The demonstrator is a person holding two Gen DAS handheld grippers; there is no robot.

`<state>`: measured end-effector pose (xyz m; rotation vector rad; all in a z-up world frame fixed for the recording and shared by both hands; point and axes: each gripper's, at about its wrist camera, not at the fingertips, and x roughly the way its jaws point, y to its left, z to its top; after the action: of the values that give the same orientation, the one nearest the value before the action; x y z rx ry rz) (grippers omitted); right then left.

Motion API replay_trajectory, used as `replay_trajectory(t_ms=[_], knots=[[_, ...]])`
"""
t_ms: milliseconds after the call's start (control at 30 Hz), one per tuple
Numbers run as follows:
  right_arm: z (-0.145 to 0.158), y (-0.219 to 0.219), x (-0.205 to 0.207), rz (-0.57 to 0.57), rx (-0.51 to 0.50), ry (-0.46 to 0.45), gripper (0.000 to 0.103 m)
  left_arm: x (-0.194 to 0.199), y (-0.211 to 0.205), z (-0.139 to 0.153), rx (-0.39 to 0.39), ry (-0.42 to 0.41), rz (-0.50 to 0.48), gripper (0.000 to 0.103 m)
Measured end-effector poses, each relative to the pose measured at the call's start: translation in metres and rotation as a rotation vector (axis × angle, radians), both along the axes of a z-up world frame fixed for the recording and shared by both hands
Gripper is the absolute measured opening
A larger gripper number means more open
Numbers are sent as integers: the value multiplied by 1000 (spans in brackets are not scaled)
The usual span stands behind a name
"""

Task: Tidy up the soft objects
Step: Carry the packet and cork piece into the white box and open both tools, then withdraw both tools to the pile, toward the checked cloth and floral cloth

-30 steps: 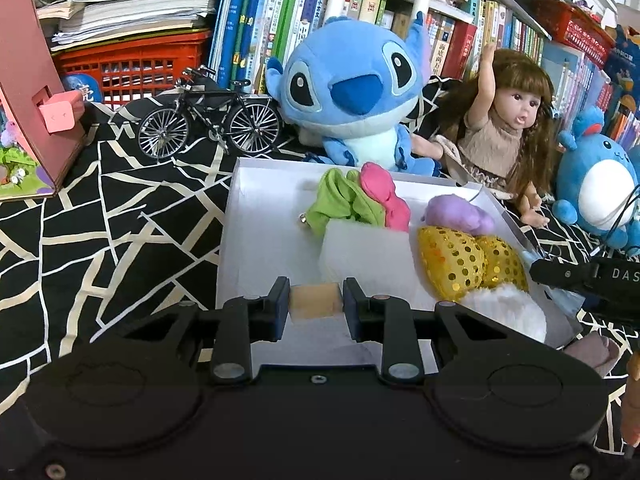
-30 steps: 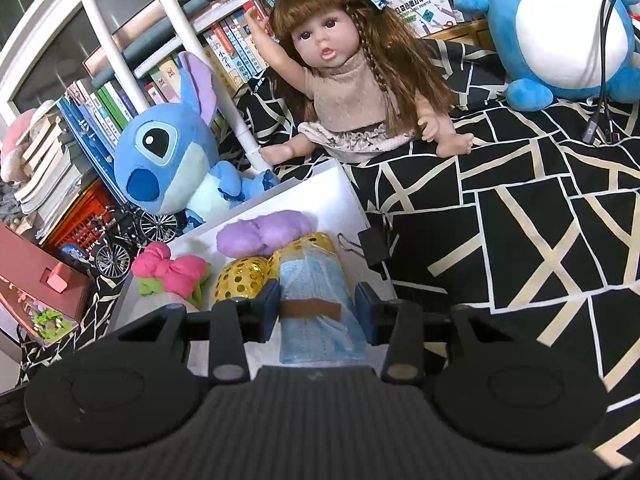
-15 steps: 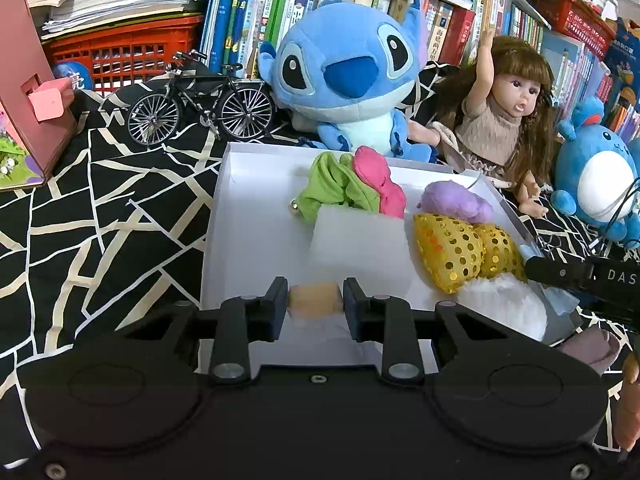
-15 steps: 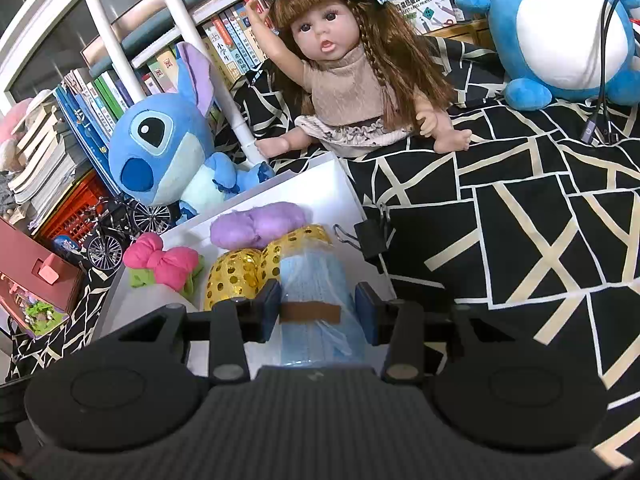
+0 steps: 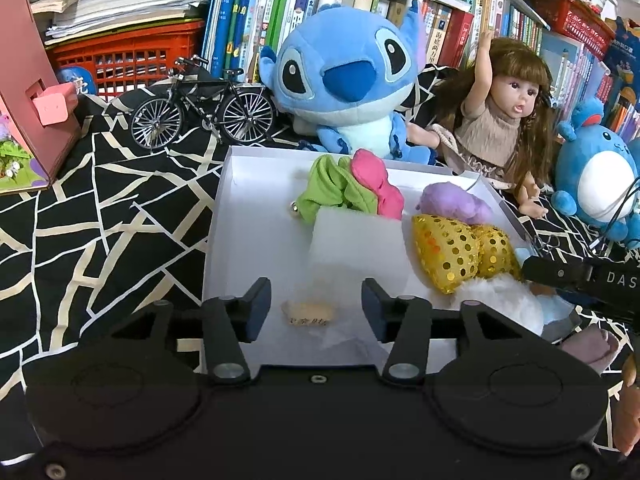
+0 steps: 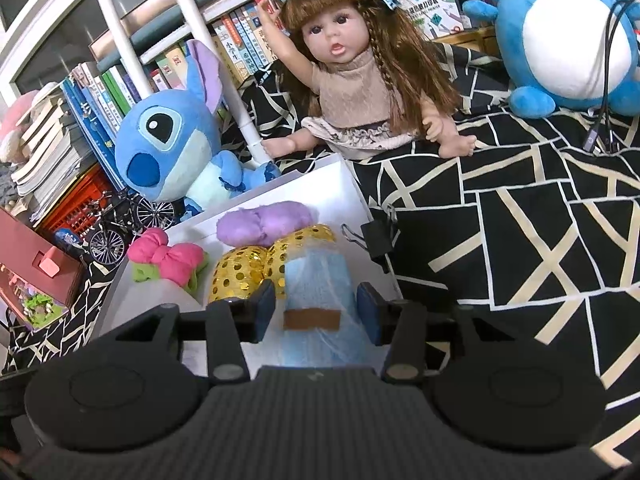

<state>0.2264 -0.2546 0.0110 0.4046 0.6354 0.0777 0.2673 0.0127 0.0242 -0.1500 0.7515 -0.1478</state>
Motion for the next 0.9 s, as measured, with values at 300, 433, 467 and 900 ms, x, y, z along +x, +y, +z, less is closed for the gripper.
replay_trajectory(t_ms=[300, 433, 467, 900], knots=[[9, 5, -11, 16, -61, -46, 72, -17, -3, 12, 33, -47, 7, 75], [14, 5, -19, 27, -81, -71, 77, -28, -3, 19, 47, -86, 11, 80], [15, 5, -21, 32, -84, -78, 77, -31, -3, 21, 50, -95, 12, 81], [29, 18, -56, 109, -183, -179, 88, -69, -3, 32, 50, -138, 11, 87]])
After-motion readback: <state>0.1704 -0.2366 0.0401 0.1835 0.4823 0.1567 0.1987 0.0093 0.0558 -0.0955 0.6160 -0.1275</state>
